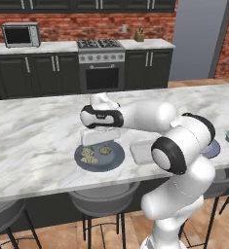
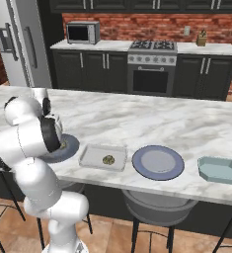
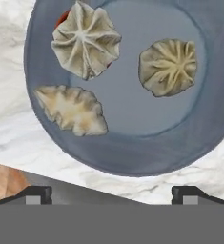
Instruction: Place two dumplings into each of the tupperware containers and then place the containers in the fridge.
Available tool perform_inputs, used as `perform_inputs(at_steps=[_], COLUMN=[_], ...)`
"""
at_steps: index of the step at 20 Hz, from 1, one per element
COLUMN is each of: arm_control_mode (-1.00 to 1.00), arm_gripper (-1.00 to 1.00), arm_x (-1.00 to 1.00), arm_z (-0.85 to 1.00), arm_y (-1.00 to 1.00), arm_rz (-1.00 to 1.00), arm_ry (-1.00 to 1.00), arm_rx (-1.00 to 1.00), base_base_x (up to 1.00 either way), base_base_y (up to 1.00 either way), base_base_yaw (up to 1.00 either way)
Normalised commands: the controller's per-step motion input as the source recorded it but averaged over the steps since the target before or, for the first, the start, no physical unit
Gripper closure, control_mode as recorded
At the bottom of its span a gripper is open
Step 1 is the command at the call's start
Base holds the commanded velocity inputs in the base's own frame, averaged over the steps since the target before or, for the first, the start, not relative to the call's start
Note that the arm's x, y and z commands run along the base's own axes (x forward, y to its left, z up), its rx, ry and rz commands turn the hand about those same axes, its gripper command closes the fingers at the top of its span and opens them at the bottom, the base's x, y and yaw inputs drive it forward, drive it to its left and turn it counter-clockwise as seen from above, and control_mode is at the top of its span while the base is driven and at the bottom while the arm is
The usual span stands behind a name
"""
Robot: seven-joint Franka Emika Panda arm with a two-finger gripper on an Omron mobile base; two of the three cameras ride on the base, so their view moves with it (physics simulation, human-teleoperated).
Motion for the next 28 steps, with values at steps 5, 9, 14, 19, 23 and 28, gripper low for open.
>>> perform_inputs(at_steps=[5, 9, 14, 19, 23, 28], arm_control_mode=[-1.0, -1.0, -1.0, -1.0, -1.0, -1.0], arm_gripper=[-1.0, -1.0, -1.0, -1.0, -1.0, -1.0], arm_x=[0.25, 0.39, 0.67, 0.38, 0.09, 0.0], arm_z=[-0.11, -0.34, -0.33, -0.36, -0.38, -0.16], arm_y=[0.56, 0.3, 0.07, 0.0, 0.0, -0.06], arm_rz=[0.03, 0.0, 0.0, -0.01, 0.0, 0.0], arm_ry=[0.02, 0.0, -0.02, -0.01, 0.0, 0.0], arm_rx=[0.0, 0.0, 0.0, 0.0, 0.0, 0.0], base_base_x=[0.0, 0.0, 0.0, 0.0, 0.0, 0.0], base_base_y=[0.0, 0.0, 0.0, 0.0, 0.0, 0.0], base_base_yaw=[0.0, 0.0, 0.0, 0.0, 0.0, 0.0])
